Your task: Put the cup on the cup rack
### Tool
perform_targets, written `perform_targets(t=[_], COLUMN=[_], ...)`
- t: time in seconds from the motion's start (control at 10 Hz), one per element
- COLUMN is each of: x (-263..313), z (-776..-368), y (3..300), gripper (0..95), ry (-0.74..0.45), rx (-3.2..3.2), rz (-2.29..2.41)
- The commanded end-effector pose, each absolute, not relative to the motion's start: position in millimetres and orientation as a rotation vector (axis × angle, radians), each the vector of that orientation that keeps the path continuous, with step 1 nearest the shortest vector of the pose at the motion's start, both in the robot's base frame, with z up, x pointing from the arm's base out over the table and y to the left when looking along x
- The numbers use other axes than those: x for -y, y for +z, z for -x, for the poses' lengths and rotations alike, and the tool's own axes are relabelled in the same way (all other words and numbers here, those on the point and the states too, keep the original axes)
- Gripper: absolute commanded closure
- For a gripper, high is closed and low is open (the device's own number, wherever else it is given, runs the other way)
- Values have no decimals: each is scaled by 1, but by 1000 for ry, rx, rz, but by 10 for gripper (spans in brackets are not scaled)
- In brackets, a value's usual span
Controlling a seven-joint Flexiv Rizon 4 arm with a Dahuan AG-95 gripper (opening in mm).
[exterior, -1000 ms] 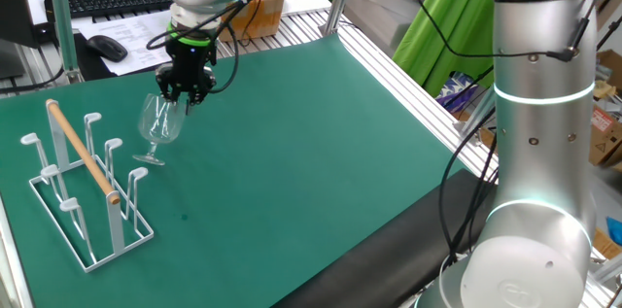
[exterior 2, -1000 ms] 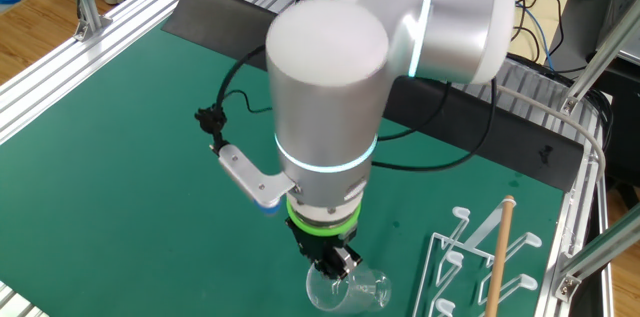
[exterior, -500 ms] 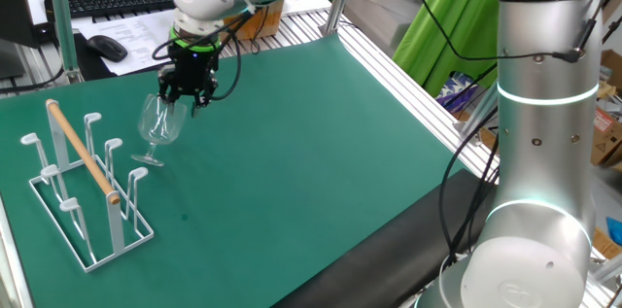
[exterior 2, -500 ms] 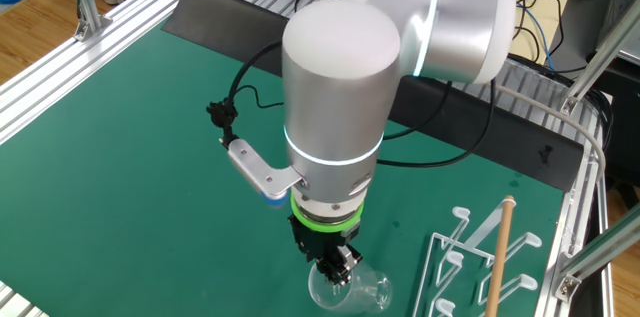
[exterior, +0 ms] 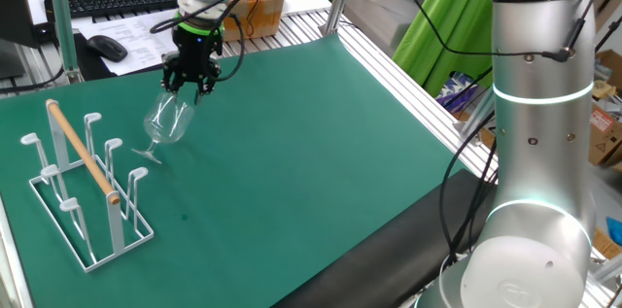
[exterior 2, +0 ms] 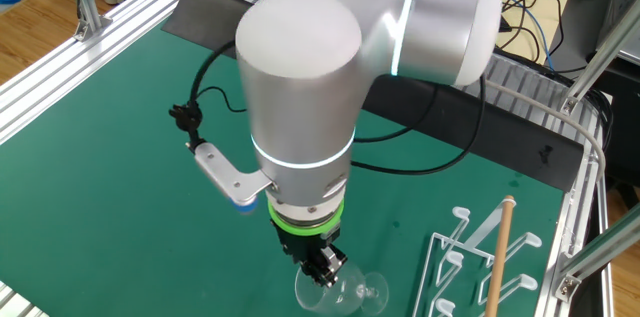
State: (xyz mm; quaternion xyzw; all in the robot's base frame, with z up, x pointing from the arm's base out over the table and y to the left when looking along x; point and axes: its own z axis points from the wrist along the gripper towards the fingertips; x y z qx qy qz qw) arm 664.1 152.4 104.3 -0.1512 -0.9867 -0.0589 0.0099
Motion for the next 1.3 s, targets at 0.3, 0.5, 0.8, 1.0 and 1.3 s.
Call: perform_targets(t=[0.3,0.5,0.8,1.0,1.3], x=[-140,-136,-139,-144,-155], z=[-671,-674,-673,-669,-657], y=[115,117,114,110,105], gripper=[570,570,570,570,570], ry=[-175,-184,-200,-196,-192], rx=[3084,3077,3068,3056,3047], rz=[432,432,465,511,561])
